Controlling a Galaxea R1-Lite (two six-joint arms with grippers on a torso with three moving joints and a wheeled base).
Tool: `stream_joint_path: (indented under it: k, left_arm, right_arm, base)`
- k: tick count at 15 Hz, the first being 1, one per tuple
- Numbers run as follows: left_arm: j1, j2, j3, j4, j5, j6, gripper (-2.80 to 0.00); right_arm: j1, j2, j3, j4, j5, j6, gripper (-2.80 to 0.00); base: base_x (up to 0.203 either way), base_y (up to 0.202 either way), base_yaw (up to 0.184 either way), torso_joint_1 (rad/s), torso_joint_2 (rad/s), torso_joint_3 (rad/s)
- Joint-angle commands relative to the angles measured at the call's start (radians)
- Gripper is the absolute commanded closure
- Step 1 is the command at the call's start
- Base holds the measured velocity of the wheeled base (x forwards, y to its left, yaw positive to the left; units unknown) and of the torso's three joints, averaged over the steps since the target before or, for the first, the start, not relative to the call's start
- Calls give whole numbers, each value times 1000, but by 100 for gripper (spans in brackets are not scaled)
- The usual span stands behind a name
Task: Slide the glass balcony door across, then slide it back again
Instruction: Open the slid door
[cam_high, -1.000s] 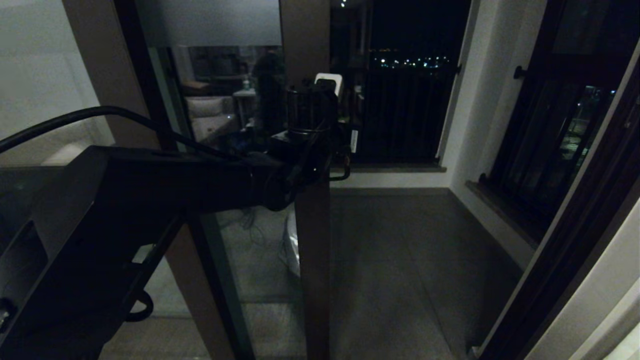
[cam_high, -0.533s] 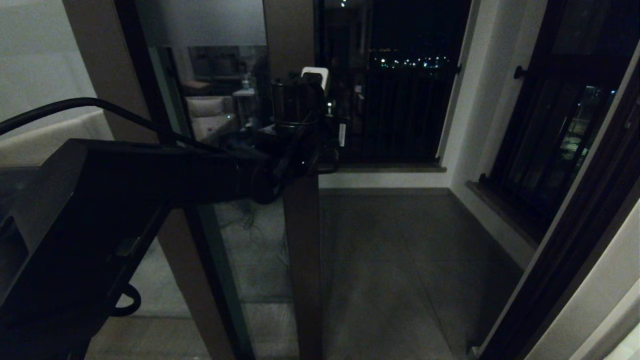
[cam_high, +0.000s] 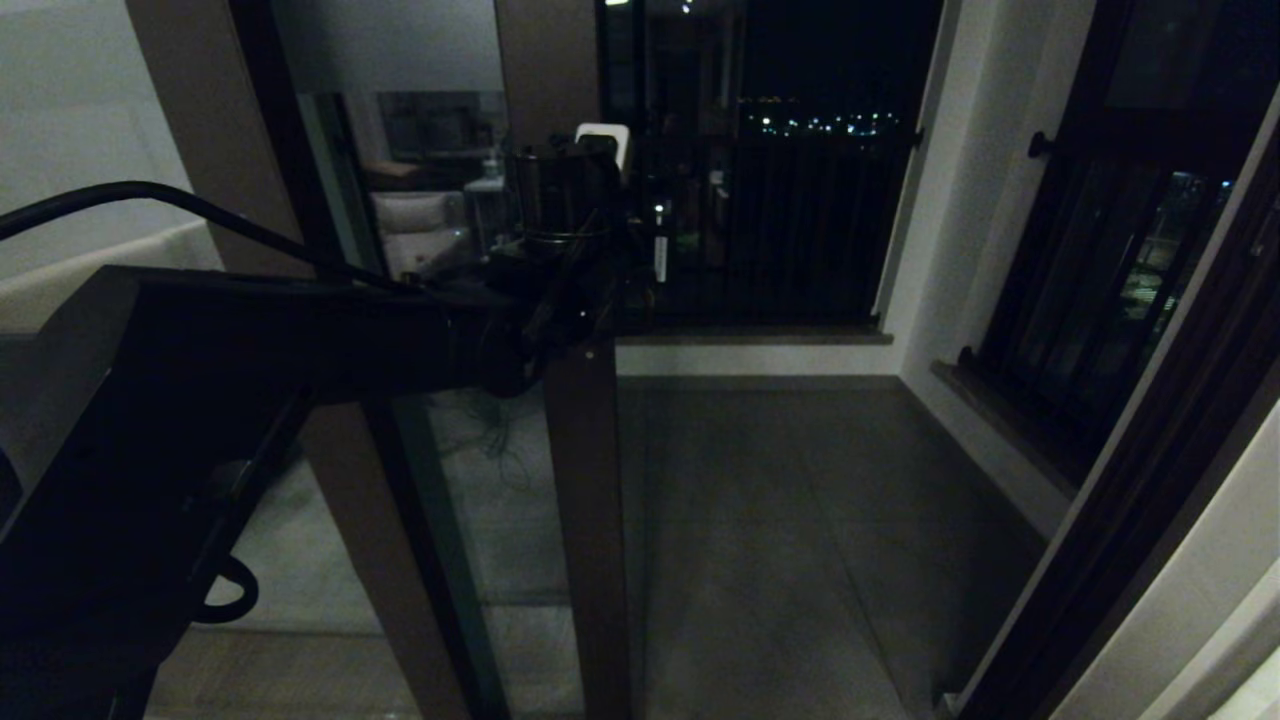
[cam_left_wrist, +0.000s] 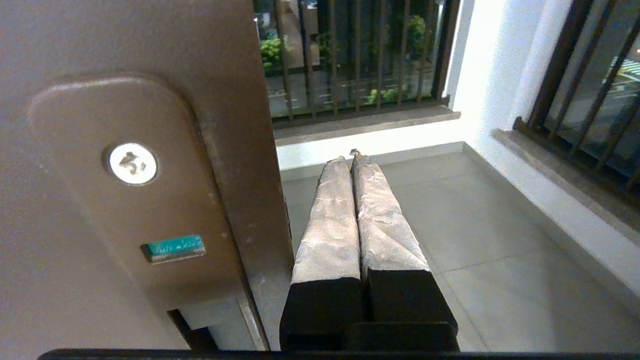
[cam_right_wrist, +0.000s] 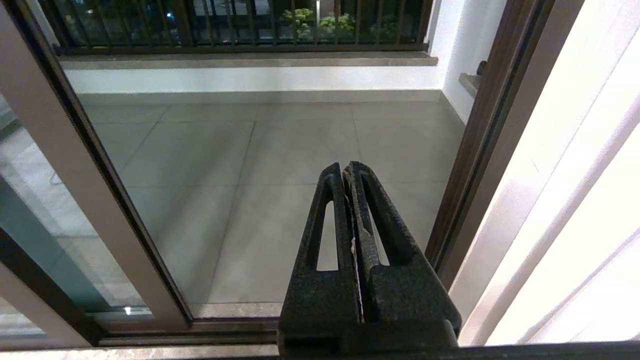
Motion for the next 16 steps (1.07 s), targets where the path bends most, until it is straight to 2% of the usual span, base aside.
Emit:
stream_joint_path:
  k: [1,16]
  left_arm:
    - [10,-15,15,-2,0,1,0]
    - [92,-61,62,-4,-7,2,0]
  right_arm:
    - [0,0,0,0,1,-1,0]
    - [0,0,0,0,1,-1,0]
  base:
    - [0,0,0,0,0,0]
    - [0,0,0,0,0,0]
